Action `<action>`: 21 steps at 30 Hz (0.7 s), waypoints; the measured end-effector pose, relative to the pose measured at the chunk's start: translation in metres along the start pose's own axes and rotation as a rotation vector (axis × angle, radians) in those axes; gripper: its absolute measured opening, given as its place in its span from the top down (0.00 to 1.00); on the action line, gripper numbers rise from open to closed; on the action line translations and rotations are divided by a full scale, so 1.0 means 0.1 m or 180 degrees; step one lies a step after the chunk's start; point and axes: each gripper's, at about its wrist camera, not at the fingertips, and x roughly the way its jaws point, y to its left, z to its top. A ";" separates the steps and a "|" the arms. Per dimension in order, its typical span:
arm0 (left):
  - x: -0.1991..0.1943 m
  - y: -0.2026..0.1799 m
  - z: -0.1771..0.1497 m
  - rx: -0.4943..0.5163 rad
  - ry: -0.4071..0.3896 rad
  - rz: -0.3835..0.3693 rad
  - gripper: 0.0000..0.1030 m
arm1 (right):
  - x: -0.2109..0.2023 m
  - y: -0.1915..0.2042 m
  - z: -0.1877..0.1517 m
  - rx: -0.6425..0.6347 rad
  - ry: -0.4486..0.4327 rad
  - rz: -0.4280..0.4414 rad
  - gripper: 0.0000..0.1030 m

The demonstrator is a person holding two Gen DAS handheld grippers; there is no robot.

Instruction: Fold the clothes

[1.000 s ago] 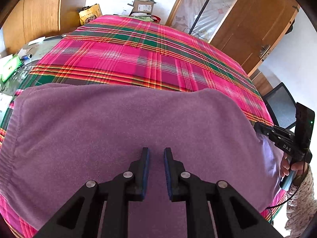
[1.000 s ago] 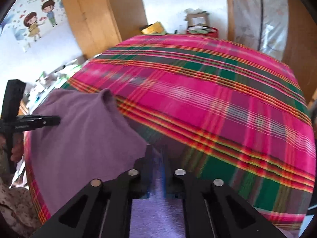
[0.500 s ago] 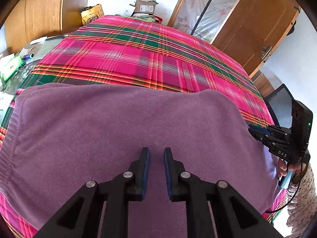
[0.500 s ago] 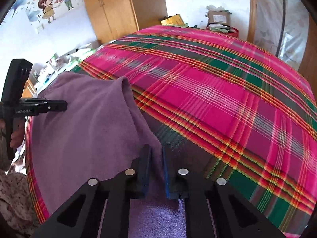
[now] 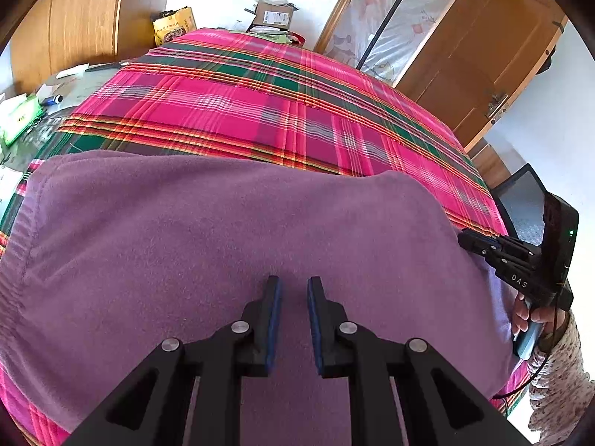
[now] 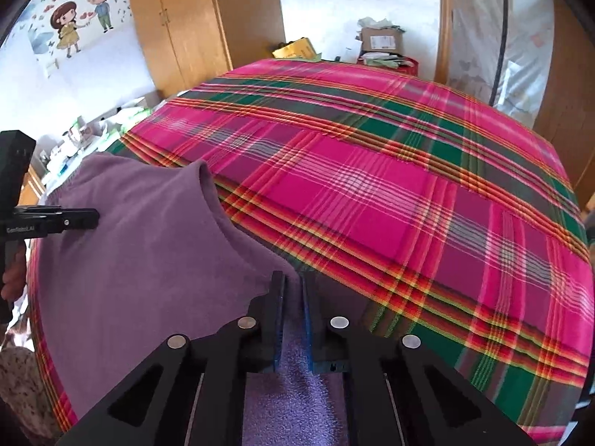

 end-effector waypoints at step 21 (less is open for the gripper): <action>-0.47 0.18 -0.40 0.0053 -0.0180 0.0343 0.86 | -0.72 0.65 -0.92 0.0109 -0.0152 -0.0082 0.62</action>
